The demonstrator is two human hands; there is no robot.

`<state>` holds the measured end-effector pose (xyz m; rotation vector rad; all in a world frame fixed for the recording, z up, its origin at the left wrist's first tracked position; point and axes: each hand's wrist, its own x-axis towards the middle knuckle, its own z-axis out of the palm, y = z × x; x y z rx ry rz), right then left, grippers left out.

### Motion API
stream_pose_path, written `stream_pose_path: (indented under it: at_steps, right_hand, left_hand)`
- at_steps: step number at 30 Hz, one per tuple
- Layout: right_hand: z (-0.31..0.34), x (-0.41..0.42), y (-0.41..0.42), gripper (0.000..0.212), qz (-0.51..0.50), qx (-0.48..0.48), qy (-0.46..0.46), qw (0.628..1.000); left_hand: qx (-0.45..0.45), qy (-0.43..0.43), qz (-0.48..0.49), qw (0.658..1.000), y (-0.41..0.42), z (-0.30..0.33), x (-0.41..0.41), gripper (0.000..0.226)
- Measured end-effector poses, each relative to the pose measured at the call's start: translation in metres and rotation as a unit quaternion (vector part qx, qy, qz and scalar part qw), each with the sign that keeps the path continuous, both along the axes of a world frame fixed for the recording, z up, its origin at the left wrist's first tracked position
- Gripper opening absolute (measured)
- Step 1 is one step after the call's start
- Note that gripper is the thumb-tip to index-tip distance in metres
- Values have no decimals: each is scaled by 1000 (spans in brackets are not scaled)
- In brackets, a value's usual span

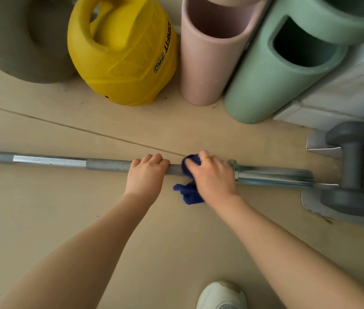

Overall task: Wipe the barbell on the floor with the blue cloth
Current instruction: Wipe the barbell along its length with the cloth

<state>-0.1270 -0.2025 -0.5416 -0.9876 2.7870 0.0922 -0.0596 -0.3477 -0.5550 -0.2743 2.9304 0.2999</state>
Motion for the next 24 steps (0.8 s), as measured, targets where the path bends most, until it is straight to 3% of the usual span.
stream_pose_path:
  at_steps: [2, 4, 7, 9, 12, 15, 19, 22, 24]
  right_hand:
    - [0, -8, 15, 24, -55, 22, 51, 997]
    - [-4, -1, 14, 25, -99, 46, 37, 993]
    - [8, 9, 1, 42, -85, 67, 3, 994]
    - [14, -3, 5, 38, -64, 68, -35, 995]
    - [11, -21, 18, 23, -121, 81, 59, 988]
    - [-7, -7, 9, 37, -145, 56, 52, 986]
    - [-6, 21, -2, 55, -82, 14, 2, 997]
    - [-2, 0, 21, 56, -12, -5, 36, 999]
    - [-2, -9, 28, 56, -44, 10, 49, 998]
  left_hand:
    - [7, -8, 17, 1000, 1, -1, -1, 35]
    - [2, -11, 19, 1000, 2, 1, -2, 35]
    - [-14, -3, 4, 1000, 2, 1, -2, 41]
    - [-23, -6, -10, 1000, 1, 2, 0, 44]
    - [-24, -17, -11, 1000, 0, 5, -4, 43]
    - [-21, -17, -1, 1000, -1, 2, -8, 41]
    - [-5, -15, -3, 1000, -5, 2, -11, 36]
    - [3, -43, -6, 999, -7, 5, -15, 42]
    - [7, -61, 11, 998, -8, 4, -21, 46]
